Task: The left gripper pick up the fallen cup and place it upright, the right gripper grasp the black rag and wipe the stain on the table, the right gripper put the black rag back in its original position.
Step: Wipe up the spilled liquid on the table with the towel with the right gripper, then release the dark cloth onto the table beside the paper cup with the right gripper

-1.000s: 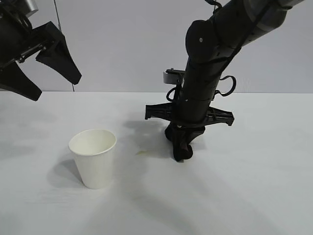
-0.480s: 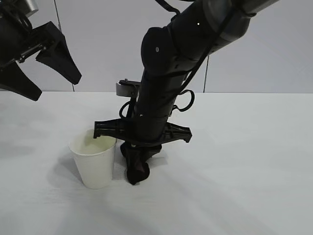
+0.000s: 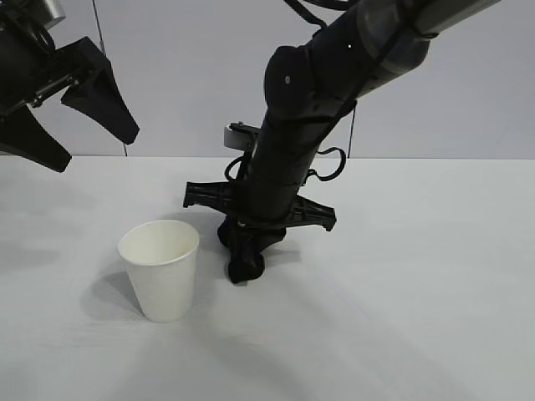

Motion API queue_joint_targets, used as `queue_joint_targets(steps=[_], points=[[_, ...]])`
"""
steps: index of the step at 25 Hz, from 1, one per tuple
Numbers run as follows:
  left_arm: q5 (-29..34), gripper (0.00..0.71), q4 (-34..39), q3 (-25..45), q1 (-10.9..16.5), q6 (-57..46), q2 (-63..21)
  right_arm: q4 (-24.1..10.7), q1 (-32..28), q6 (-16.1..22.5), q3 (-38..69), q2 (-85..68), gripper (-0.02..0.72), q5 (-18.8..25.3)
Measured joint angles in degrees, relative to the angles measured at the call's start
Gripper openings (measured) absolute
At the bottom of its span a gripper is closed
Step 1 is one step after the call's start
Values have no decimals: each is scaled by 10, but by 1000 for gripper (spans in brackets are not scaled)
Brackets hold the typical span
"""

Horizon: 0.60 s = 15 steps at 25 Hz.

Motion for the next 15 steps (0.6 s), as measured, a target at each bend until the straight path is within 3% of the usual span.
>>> queue_joint_targets(steps=[6,12,13,15], points=[[0,693,0,0,0,0,0,-37,-7,0,3,-26,44,44],[9,693,0,0,0,0,0,-41,-7,0,3,-41,46,77],[9,693,0,0,0,0,0,-41,-7,0,4,-41,67,81],[10,693,0,0,0,0,0,-37,-7,0,5,-41,185,88]])
